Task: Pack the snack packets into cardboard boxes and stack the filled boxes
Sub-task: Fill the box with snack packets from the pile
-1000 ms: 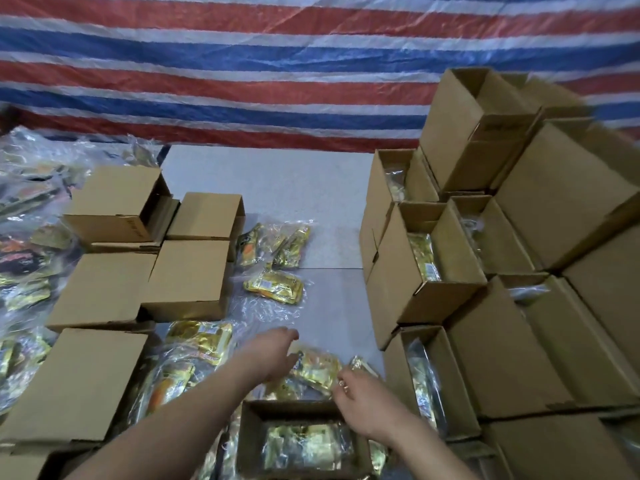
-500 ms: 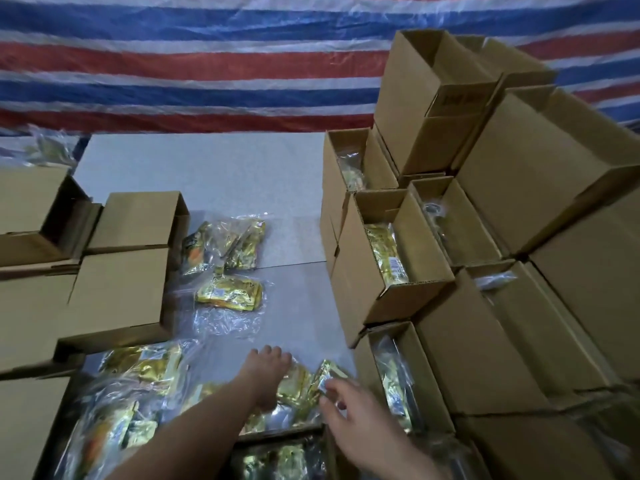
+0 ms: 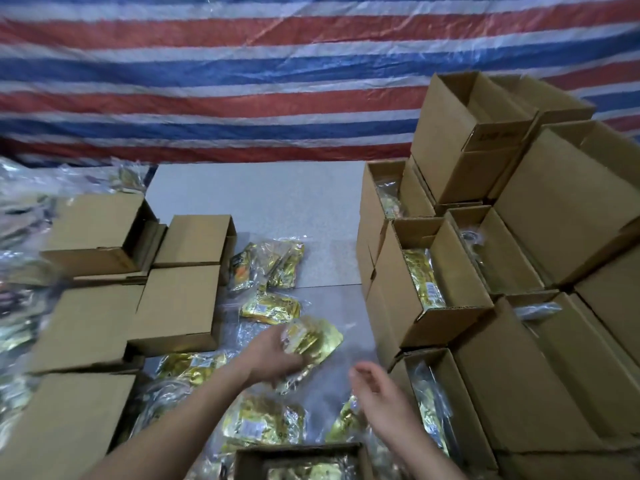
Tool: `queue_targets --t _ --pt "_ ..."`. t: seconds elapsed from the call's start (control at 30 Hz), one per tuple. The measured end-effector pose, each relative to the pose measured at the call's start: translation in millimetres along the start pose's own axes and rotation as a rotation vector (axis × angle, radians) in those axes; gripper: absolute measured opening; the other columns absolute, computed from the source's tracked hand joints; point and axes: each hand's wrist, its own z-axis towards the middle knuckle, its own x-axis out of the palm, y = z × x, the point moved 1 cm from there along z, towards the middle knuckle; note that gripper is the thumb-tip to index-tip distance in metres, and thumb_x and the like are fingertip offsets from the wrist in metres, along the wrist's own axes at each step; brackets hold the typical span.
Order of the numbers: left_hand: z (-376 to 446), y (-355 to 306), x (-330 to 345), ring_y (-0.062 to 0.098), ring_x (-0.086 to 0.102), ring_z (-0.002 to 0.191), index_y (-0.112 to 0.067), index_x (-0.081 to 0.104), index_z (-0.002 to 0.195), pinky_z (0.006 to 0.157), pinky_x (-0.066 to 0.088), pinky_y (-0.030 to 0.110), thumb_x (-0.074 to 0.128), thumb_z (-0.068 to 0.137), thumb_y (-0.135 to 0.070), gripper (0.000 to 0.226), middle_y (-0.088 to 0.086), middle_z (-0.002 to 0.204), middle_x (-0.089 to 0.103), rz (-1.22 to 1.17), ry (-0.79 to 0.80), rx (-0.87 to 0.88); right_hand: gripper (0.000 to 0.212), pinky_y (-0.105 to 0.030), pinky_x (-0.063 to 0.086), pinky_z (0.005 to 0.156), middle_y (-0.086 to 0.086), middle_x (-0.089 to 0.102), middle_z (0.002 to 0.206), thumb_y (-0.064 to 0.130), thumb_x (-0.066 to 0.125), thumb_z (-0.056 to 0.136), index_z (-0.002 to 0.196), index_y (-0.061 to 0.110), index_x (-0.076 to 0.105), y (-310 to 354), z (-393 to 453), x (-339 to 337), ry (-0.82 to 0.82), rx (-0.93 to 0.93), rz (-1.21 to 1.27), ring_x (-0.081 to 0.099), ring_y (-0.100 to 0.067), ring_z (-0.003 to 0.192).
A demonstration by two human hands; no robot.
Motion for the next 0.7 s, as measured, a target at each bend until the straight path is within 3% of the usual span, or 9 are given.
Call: queue_targets --t 0.1,0.2,0.3,0.37,0.47,0.53,0.6,0.7 --pt "-37.8 -34.4 -27.3 0.01 0.061 0.055 -0.02 0.061 0.105 0.05 0.048 0.025 0.076 0.086 -0.033 0.028 -0.003 0.068 0.07 -0.202 -0.036 0.088 0.058 -0.031 0.047 0.097 0.014 0.058 0.126 0.063 0.058 0.074 0.126 0.039 0.051 38.9 2.4 8.1 0.089 0.011 0.437 0.055 -0.002 0.114" --pt "-71.9 -68.2 -39.3 0.016 0.067 0.079 -0.017 0.066 0.112 0.073 0.052 0.033 0.07 0.09 -0.04 0.033 0.007 0.093 0.074 -0.342 0.002 0.183 0.069 -0.047 0.048 0.102 -0.001 0.063 0.134 0.06 0.056 0.076 0.137 0.029 0.053 79.2 1.8 12.8 0.215 -0.067 0.764 0.057 -0.02 0.125" --pt "-99.7 -96.5 -38.7 0.018 0.07 0.091 -0.022 0.065 0.118 0.084 0.054 0.039 0.065 0.092 -0.043 0.034 0.0 0.099 0.074 -0.447 0.006 0.295 0.058 -0.041 0.057 0.092 -0.011 0.068 0.127 0.062 0.057 0.084 0.124 0.022 0.07 115.4 -10.1 16.1 0.314 -0.144 0.918 0.064 -0.026 0.119" --pt "-110.5 -110.7 -31.5 0.024 0.069 0.1 -0.025 0.062 0.122 0.088 0.055 0.036 0.055 0.091 -0.057 0.045 0.009 0.108 0.073 -0.396 -0.107 0.364 0.062 -0.036 0.058 0.085 -0.01 0.07 0.124 0.072 0.067 0.074 0.113 0.025 0.076 132.4 -21.4 18.6 0.353 -0.184 0.934 0.066 -0.024 0.117" --pt "-117.5 -120.9 -20.4 0.018 0.046 0.13 -0.033 0.053 0.135 0.11 0.038 0.038 0.015 0.085 -0.074 0.076 -0.001 0.135 0.057 0.032 -0.378 0.43 0.075 -0.036 0.058 0.087 -0.008 0.071 0.122 0.075 0.081 0.055 0.111 0.025 0.077 141.6 -32.2 13.2 0.38 -0.261 0.939 0.066 -0.022 0.117" --pt "-119.9 -123.8 -18.0 0.017 0.016 0.15 -0.036 0.038 0.149 0.121 0.018 0.042 -0.006 0.079 -0.077 0.093 -0.005 0.161 0.028 0.212 -0.448 0.395 0.081 -0.044 0.053 0.1 -0.012 0.067 0.128 0.069 0.083 0.06 0.123 0.02 0.07 143.6 -38.5 3.8 0.42 -0.28 0.944 0.062 -0.027 0.122" --pt "-122.6 -127.8 -17.5 0.012 -0.004 0.153 -0.039 0.023 0.156 0.124 0.003 0.042 -0.008 0.083 -0.075 0.087 -0.005 0.167 0.003 0.217 -0.421 0.388 0.086 -0.047 0.045 0.109 -0.018 0.059 0.138 0.056 0.084 0.071 0.138 0.011 0.057 144.7 -46.2 -4.8 0.463 -0.29 0.939 0.056 -0.031 0.13" --pt "-131.6 -133.2 -16.9 0.012 -0.009 0.153 -0.035 0.016 0.158 0.125 -0.004 0.038 -0.007 0.091 -0.066 0.077 -0.003 0.167 -0.006 0.203 -0.34 0.394 0.081 -0.043 0.053 0.098 -0.023 0.061 0.133 0.04 0.086 0.071 0.136 0.002 0.055 141.9 -53.0 -14.2 0.489 -0.285 0.929 0.06 -0.034 0.124"
